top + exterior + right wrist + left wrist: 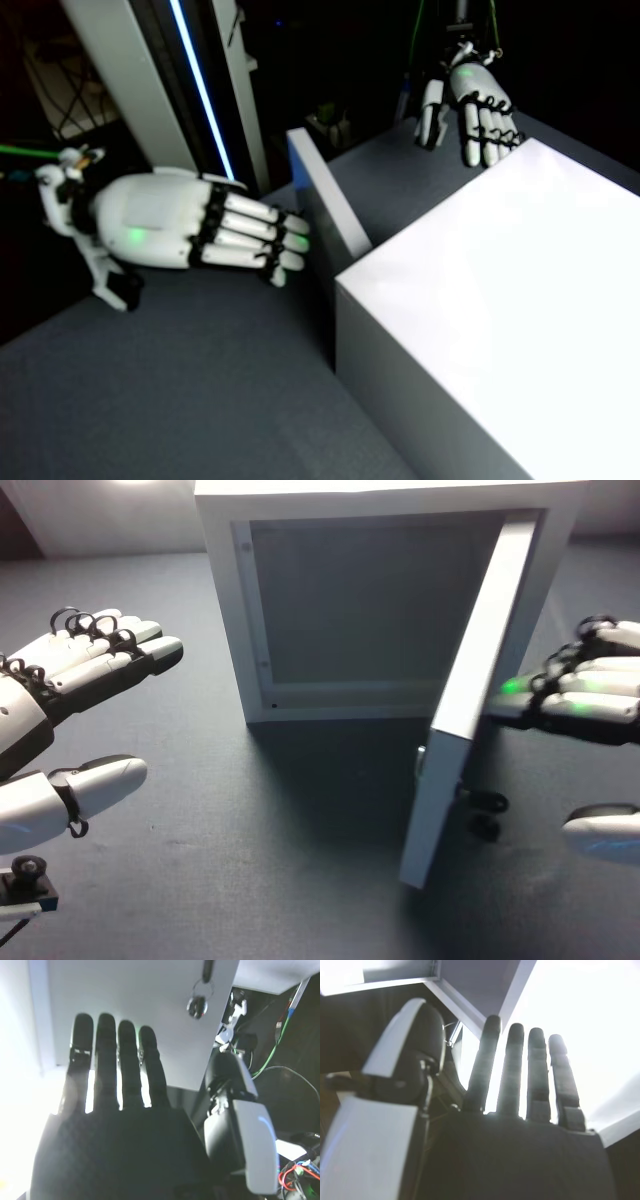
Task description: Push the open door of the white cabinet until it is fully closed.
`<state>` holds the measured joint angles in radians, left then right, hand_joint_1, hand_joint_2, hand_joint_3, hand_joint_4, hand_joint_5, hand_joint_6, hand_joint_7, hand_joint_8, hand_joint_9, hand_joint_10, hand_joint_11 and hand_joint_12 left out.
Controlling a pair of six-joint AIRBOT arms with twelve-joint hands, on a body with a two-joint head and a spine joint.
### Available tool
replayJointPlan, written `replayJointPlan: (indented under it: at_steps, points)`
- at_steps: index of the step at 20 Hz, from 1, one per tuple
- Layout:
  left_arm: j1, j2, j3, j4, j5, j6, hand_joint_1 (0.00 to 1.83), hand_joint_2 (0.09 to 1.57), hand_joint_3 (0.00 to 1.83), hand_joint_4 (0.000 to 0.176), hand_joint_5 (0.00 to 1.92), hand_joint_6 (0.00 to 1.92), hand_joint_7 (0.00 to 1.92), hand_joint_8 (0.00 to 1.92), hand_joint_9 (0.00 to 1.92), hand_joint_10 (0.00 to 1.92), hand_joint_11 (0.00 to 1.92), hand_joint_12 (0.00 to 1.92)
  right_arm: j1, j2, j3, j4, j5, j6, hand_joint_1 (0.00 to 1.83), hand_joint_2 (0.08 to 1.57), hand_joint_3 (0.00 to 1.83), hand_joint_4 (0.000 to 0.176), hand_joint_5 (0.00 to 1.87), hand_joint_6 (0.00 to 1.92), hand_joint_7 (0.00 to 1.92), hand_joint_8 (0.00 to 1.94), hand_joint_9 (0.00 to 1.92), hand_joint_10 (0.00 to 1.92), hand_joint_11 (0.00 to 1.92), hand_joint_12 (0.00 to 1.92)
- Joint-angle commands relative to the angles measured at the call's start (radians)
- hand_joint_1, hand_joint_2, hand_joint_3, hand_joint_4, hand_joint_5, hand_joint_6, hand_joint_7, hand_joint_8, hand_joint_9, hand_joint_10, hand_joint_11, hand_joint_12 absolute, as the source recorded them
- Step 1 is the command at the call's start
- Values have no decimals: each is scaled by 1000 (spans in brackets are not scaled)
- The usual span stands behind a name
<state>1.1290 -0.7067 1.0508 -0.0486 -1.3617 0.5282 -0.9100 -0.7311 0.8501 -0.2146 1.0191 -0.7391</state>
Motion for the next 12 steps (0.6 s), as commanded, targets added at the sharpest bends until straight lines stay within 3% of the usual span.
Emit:
replayJointPlan:
  at_steps: [1,8,9,10,11,12]
  points:
    - [-8,0,0,-18,-135,-6,302,1443,1,0,160,0,53,0,31,1,13,10,17,-6,5,13,100,10,96,1284,0,0,297,4,350,6,426,85,0,1199]
    - [-1,6,0,-32,-144,-6,219,1454,2,0,135,0,41,0,13,0,0,0,80,-68,35,-18,72,16,111,1279,1,0,224,0,244,0,256,22,0,1064]
    - [-1,7,0,-33,-146,-6,231,1452,1,0,146,3,51,3,18,2,0,0,89,-78,41,-19,64,17,98,1299,6,0,251,11,281,10,286,38,0,1197]
    - [0,7,0,-35,-148,-6,233,1452,1,0,147,3,49,2,11,0,0,0,97,-89,47,-20,57,17,127,1300,4,0,245,7,260,5,253,26,0,1078]
    - [1,7,0,-37,-150,-6,235,1456,2,0,149,4,49,2,10,0,0,0,105,-102,54,-20,49,17,163,1307,3,0,289,23,303,15,300,48,0,1180]
    - [1,7,0,-39,-151,-6,262,1457,1,0,157,4,56,3,16,2,7,4,112,-113,60,-22,43,17,83,1326,7,0,242,11,244,4,243,24,0,1016]
